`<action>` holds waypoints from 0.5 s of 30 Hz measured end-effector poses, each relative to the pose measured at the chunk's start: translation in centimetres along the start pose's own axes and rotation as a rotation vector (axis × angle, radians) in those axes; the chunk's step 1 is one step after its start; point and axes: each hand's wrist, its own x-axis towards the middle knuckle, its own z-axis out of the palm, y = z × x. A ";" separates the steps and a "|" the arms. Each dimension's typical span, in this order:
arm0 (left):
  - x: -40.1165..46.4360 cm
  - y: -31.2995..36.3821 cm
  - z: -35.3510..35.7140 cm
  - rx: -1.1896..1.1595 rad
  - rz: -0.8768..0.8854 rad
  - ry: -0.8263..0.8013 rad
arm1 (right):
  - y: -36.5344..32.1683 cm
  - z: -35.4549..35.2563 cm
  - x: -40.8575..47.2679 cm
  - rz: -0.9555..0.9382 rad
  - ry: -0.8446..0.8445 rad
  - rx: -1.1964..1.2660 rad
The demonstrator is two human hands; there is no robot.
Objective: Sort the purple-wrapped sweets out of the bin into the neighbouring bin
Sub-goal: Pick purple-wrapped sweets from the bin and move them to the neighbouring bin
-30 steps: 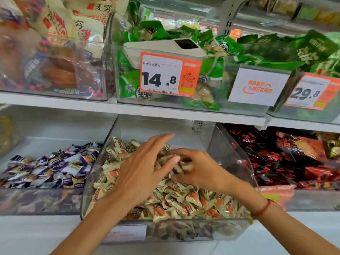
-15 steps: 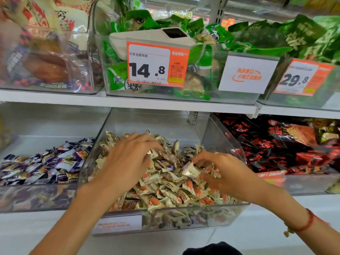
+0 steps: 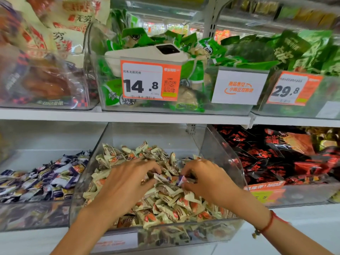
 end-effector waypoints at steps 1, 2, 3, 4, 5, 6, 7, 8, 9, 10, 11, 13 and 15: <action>0.0 -0.1 0.5 0.027 0.012 -0.010 | 0.0 -0.1 0.0 0.005 0.007 0.010; 0.0 -0.1 0.8 0.048 0.037 -0.020 | 0.1 0.0 0.0 0.007 0.011 0.035; 0.0 -0.1 1.0 0.091 0.064 -0.014 | 0.2 0.1 -0.1 0.006 0.022 0.078; 0.1 0.0 1.1 0.097 0.071 -0.022 | 0.4 0.2 -0.2 0.010 0.044 0.125; 0.2 0.0 1.1 0.080 0.065 -0.004 | 0.6 0.3 -0.4 0.022 0.081 0.183; 0.2 0.0 1.0 0.017 0.039 0.016 | 0.8 0.3 -0.4 0.041 0.132 0.259; 0.2 -0.1 0.8 -0.046 0.003 0.042 | 1.1 0.3 -0.4 0.066 0.186 0.346; 0.3 -0.2 0.6 -0.105 -0.037 0.073 | 1.1 0.1 -0.4 0.089 0.239 0.428; 0.4 -0.2 0.3 -0.163 -0.082 0.100 | 1.1 -0.1 -0.3 0.105 0.284 0.495; 0.5 -0.3 0.0 -0.230 -0.128 0.118 | 0.9 -0.3 -0.2 0.109 0.319 0.544; 0.6 -0.4 -0.3 -0.295 -0.172 0.126 | 0.6 -0.5 -0.1 0.105 0.334 0.587; 0.8 -0.5 -0.7 -0.402 -0.240 0.155 | -0.4 -0.9 0.2 0.080 0.301 0.732; 1.0 -0.4 -1.1 -0.507 -0.267 0.186 | -1.7 -1.2 0.6 0.063 0.216 0.965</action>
